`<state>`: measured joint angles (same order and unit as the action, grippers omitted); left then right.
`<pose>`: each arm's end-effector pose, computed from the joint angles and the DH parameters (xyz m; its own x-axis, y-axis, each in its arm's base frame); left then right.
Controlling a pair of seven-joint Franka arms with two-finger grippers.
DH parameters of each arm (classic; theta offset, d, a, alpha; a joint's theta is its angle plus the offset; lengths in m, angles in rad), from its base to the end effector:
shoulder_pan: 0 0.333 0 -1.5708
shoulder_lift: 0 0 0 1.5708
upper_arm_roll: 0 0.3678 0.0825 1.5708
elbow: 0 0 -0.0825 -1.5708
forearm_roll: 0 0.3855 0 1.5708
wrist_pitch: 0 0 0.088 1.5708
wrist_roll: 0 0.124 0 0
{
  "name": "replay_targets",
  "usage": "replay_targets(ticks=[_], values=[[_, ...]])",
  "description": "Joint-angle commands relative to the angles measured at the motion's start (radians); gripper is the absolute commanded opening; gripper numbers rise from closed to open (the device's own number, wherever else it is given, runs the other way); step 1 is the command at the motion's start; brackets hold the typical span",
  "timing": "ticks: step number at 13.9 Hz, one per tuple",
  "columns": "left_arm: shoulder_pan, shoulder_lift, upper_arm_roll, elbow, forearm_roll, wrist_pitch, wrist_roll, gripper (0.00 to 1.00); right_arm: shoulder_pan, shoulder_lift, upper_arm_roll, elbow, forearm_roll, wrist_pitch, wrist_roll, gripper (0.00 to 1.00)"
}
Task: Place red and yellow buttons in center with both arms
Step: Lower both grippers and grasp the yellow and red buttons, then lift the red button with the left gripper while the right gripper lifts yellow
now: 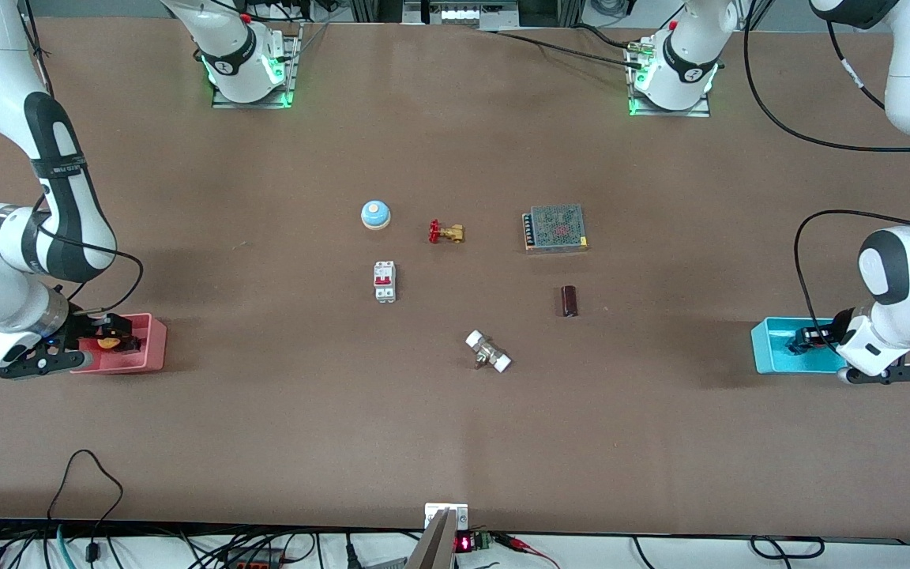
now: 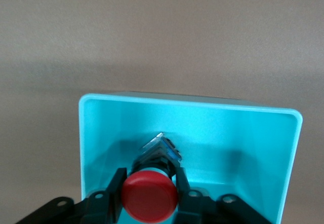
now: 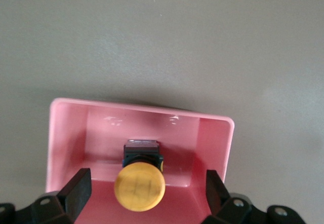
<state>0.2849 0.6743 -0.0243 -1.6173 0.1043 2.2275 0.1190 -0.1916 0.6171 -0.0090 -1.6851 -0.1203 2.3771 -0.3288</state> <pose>0.6921 0.1920 0.2472 0.9940 0.0818 -0.0725 0.0779 -0.9954 -0.0549 0.7045 -0.1451 0.2722 0.9762 0.2140 0.0362 0.2089 -0.9715 0.1122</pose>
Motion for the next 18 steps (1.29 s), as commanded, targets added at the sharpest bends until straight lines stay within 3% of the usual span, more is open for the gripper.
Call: replay_targets(ticks=[1, 5, 10, 13, 16, 18], values=[[0.008, -0.018, -0.006, 0.0, 0.017, 0.0, 0.021, 0.28, -0.028, 0.01, 0.024, -0.004, -0.009, 0.021, -0.013, 1.0], [-0.001, -0.077, -0.016, 0.011, 0.018, -0.028, 0.019, 0.29, -0.046, 0.016, 0.049, -0.004, -0.002, 0.017, 0.004, 1.0], [-0.087, -0.191, -0.034, 0.027, 0.012, -0.262, -0.004, 0.3, -0.049, 0.027, 0.052, -0.007, -0.001, 0.017, 0.004, 1.0], [-0.141, -0.239, -0.109, 0.011, 0.014, -0.376, -0.12, 0.3, -0.054, 0.032, 0.061, -0.013, 0.016, 0.017, 0.004, 0.98], [-0.159, -0.223, -0.18, -0.019, 0.017, -0.375, -0.134, 0.29, -0.06, 0.033, 0.063, -0.011, 0.016, 0.017, 0.004, 0.79], [-0.216, -0.219, -0.186, -0.085, 0.018, -0.361, -0.119, 0.29, -0.06, 0.033, 0.063, -0.011, 0.016, 0.016, 0.002, 0.64]])
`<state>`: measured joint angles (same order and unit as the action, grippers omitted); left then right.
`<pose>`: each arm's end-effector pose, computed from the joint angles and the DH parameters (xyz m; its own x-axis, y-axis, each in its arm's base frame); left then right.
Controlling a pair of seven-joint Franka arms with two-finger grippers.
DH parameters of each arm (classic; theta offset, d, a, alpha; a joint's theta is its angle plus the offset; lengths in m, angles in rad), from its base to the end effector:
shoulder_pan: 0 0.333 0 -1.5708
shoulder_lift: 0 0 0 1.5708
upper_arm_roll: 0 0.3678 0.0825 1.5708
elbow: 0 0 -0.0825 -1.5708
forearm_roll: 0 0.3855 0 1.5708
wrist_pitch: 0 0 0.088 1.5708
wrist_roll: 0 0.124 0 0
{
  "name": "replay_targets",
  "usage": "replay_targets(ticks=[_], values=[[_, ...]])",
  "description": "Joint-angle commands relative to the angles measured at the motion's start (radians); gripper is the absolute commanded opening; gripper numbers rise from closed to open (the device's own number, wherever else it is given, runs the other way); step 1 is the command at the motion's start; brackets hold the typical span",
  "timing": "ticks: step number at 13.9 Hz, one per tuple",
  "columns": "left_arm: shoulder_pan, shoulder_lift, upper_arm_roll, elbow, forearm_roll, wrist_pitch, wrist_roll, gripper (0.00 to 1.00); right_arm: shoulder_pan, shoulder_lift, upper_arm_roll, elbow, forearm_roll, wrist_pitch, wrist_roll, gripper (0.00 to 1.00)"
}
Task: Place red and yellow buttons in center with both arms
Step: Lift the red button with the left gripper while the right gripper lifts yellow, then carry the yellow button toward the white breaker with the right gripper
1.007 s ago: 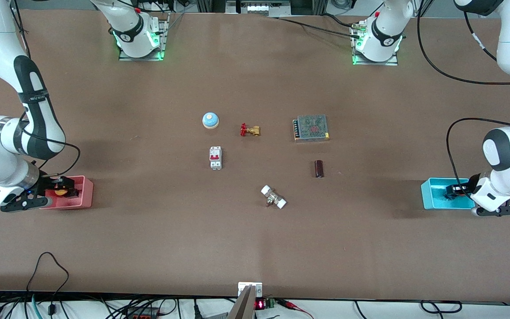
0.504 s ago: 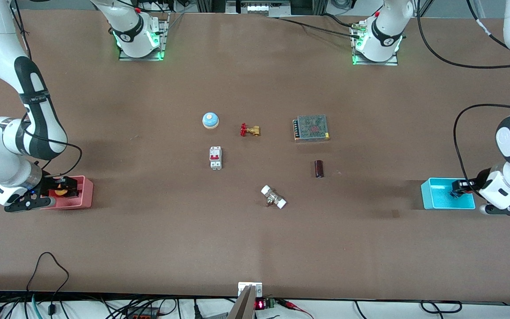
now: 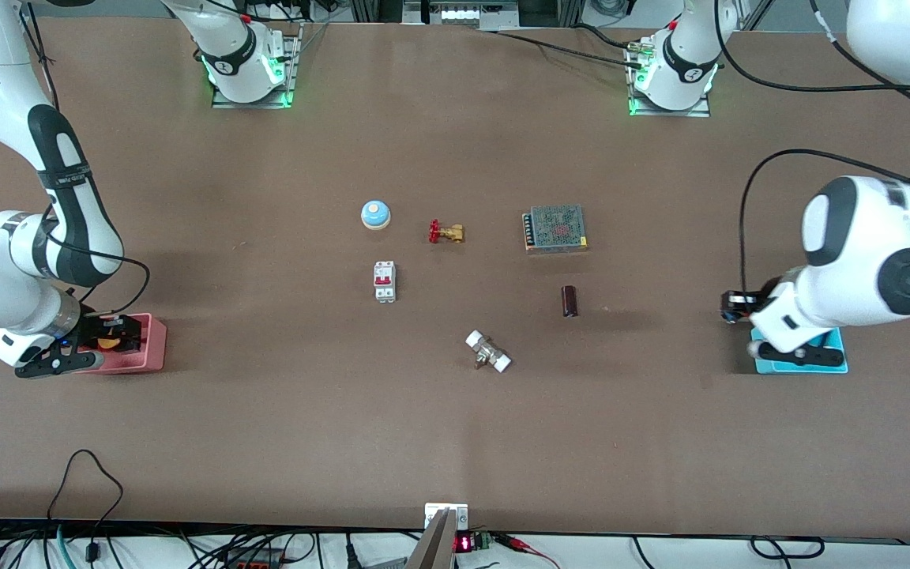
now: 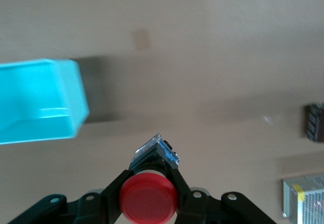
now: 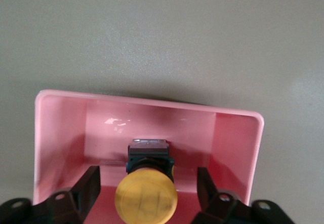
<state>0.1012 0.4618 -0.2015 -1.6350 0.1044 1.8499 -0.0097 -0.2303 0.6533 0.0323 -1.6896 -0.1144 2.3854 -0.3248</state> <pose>0.6665 -0.0402 0.3664 0.9651 -0.1173 -0.2343 -0.1216 -0.9926 -0.0038 0.7010 -0.1462 0.2452 0.9795 0.2006 0.0189 0.1987 -0.9774 0.0721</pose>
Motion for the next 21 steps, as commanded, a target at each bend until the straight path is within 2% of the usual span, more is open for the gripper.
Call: replay_targets(ticks=[1, 4, 5, 7, 10, 12, 15, 16, 19, 21], values=[[-0.055, -0.011, -0.007, -0.097, 0.018, 0.043, 0.01, 0.28, -0.021, -0.003, 0.021, -0.007, 0.01, 0.008, -0.003, 0.57], [-0.052, -0.025, -0.007, -0.198, 0.018, 0.161, -0.007, 0.28, -0.023, -0.003, 0.021, -0.005, 0.009, 0.008, -0.011, 0.34], [-0.049, -0.029, -0.004, -0.198, 0.017, 0.16, -0.022, 0.28, -0.021, -0.003, 0.021, -0.004, 0.009, 0.008, -0.011, 0.32], [-0.048, -0.048, -0.001, -0.2, 0.017, 0.153, -0.229, 0.28, -0.021, -0.006, 0.023, -0.002, 0.009, 0.005, -0.011, 0.31], [-0.058, -0.008, -0.004, -0.212, 0.017, 0.187, -0.442, 0.25, -0.029, -0.032, 0.043, 0.004, 0.009, -0.041, -0.016, 0.3], [-0.049, -0.015, -0.004, -0.273, 0.015, 0.274, -0.475, 0.26, -0.031, -0.09, 0.06, 0.004, 0.009, -0.125, -0.017, 0.3], [-0.058, -0.063, -0.006, -0.446, 0.015, 0.521, -0.648, 0.28, -0.021, -0.217, 0.096, 0.005, 0.009, -0.296, -0.011, 0.3], [-0.06, -0.065, -0.006, -0.463, 0.015, 0.547, -0.677, 0.28, -0.015, -0.251, 0.11, 0.005, 0.012, -0.339, -0.005, 0.3], [-0.055, -0.072, -0.007, -0.463, 0.014, 0.548, -0.71, 0.28, -0.001, -0.311, 0.202, 0.004, 0.044, -0.432, 0.148, 0.3], [-0.06, -0.075, -0.007, -0.465, 0.015, 0.549, -0.765, 0.28, 0.07, -0.31, 0.224, -0.005, 0.044, -0.434, 0.295, 0.31]])
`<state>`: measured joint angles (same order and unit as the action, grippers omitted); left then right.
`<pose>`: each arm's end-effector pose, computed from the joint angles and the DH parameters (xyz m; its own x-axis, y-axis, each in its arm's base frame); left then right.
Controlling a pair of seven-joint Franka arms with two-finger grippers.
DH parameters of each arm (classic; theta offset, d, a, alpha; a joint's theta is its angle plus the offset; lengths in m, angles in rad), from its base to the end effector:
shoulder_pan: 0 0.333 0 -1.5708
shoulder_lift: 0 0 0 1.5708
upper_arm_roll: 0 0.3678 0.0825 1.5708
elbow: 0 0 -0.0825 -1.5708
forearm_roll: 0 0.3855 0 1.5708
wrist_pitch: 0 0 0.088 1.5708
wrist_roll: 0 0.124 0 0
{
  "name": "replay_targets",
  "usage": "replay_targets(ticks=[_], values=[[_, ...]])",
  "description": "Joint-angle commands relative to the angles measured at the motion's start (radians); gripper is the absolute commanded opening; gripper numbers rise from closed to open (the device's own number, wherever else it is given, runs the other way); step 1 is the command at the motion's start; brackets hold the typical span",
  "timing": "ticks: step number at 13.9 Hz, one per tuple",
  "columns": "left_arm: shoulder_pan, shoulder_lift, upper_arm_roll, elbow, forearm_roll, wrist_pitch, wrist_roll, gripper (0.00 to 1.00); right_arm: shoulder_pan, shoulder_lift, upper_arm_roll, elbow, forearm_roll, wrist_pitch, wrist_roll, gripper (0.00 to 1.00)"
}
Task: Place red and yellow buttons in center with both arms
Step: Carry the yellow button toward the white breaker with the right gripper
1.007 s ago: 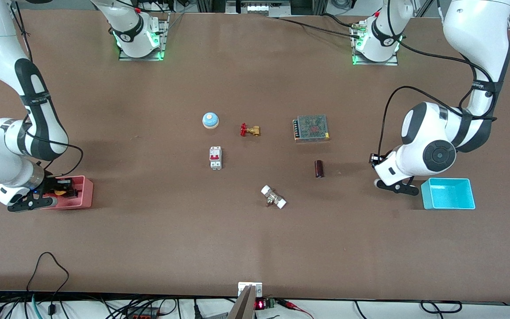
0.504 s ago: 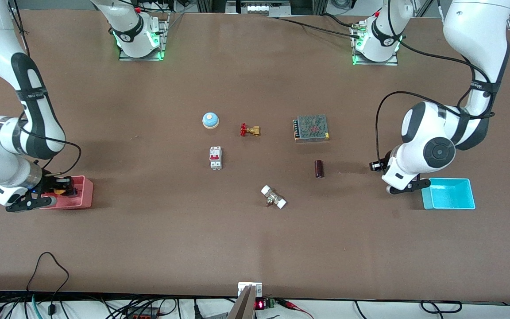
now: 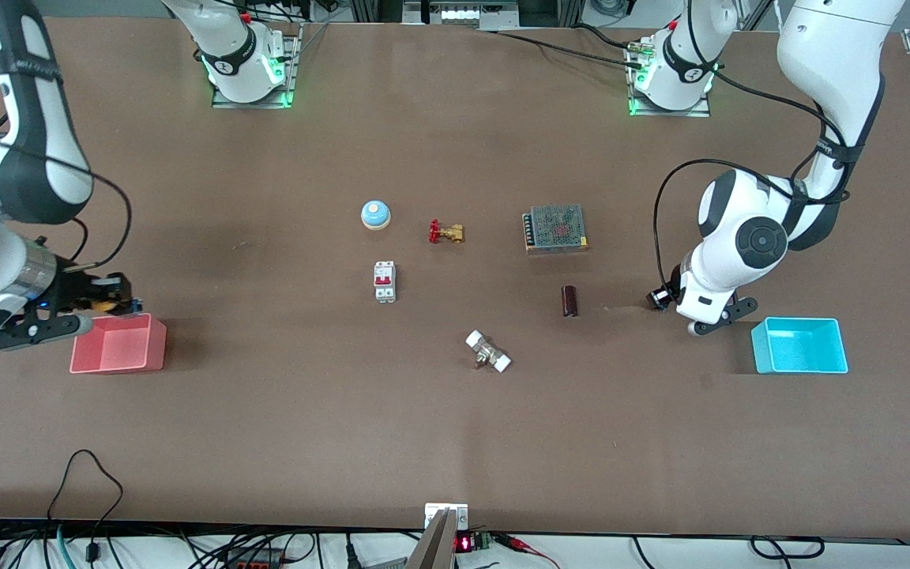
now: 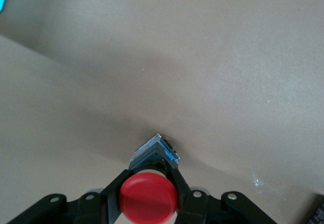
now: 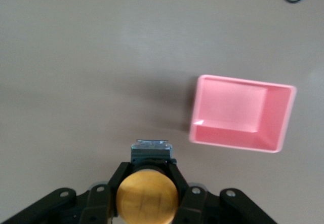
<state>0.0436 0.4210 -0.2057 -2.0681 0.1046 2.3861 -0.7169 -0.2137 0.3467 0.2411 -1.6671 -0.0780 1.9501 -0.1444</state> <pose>0.5938 -0.0912 0.2513 0.8791 0.4697 -0.0810 0.4675 -0.8828 -0.0451 0.6655 -0.0058 0.4364 0.9805 0.1900 -0.0508 0.1893 -0.9817 -0.0179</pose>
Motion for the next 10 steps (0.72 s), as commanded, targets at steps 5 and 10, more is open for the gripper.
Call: replay_targets(ticks=[5, 10], values=[[0.005, -0.031, -0.004, -0.053, 0.014, 0.025, -0.125, 0.2, 0.234, 0.083, 0.015, -0.055, 0.001, 0.146, 0.371, 0.31], [0.005, -0.03, -0.004, -0.044, 0.014, 0.022, -0.125, 1.0, 0.234, 0.153, 0.015, -0.137, -0.006, 0.312, 0.367, 0.31]])
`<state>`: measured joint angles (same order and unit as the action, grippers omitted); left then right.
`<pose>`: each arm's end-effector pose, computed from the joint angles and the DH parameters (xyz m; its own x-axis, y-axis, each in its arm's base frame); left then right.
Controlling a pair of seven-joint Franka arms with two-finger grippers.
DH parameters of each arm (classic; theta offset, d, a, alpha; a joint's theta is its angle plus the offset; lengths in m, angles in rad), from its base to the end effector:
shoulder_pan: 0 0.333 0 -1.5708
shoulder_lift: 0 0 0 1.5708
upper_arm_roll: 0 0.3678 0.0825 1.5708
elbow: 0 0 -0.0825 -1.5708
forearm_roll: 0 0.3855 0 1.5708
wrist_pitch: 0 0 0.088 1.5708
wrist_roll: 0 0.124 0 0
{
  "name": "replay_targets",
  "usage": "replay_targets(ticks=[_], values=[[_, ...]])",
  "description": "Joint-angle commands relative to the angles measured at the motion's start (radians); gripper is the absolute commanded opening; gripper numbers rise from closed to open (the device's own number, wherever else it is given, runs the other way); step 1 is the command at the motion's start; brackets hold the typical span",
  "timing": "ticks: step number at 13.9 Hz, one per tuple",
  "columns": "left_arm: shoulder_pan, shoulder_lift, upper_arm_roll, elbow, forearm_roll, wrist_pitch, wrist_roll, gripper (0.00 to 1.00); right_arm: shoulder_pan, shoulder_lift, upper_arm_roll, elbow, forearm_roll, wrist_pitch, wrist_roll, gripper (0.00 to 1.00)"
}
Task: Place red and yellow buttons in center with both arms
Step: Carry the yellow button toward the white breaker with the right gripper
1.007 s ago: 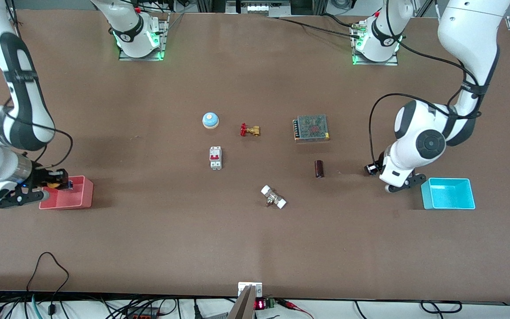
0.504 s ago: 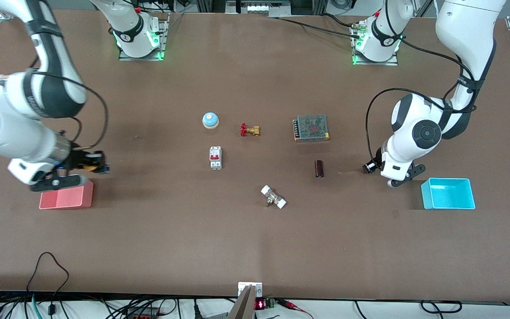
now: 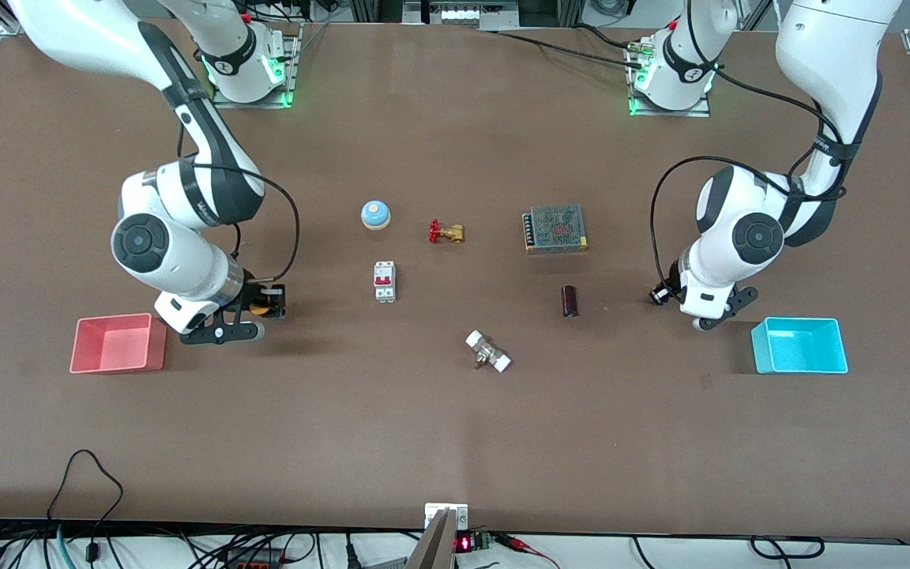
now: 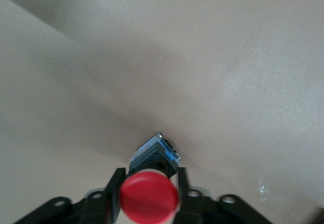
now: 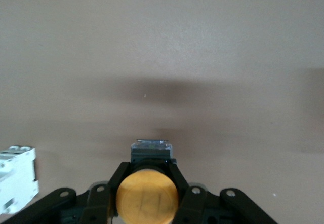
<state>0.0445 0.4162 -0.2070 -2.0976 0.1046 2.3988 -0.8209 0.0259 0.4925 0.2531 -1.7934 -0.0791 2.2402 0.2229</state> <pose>0.5843 -0.0910 0.2441 0.8262 0.5568 -0.0851 0.5535 -0.8306 -0.0608 0.6536 0.1664 0.3086 0.9960 0.0799 -0.0399 0.0778 -0.9957 -0.0505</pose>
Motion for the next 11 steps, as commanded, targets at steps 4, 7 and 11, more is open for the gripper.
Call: replay_targets(ticks=[4, 7, 11], values=[[0.008, -0.123, -0.002, -0.004, 0.015, -0.067, 0.023, 1.0, 0.009, 0.046, 0.003, -0.009, -0.01, 0.038, -0.004, 0.33], [0.008, -0.142, 0.003, 0.129, 0.017, -0.221, 0.194, 1.0, 0.034, 0.081, 0.003, -0.012, -0.016, 0.064, -0.002, 0.34], [0.043, -0.145, 0.008, 0.267, 0.017, -0.308, 0.602, 1.0, 0.042, 0.098, 0.003, -0.011, -0.021, 0.07, -0.002, 0.34]])
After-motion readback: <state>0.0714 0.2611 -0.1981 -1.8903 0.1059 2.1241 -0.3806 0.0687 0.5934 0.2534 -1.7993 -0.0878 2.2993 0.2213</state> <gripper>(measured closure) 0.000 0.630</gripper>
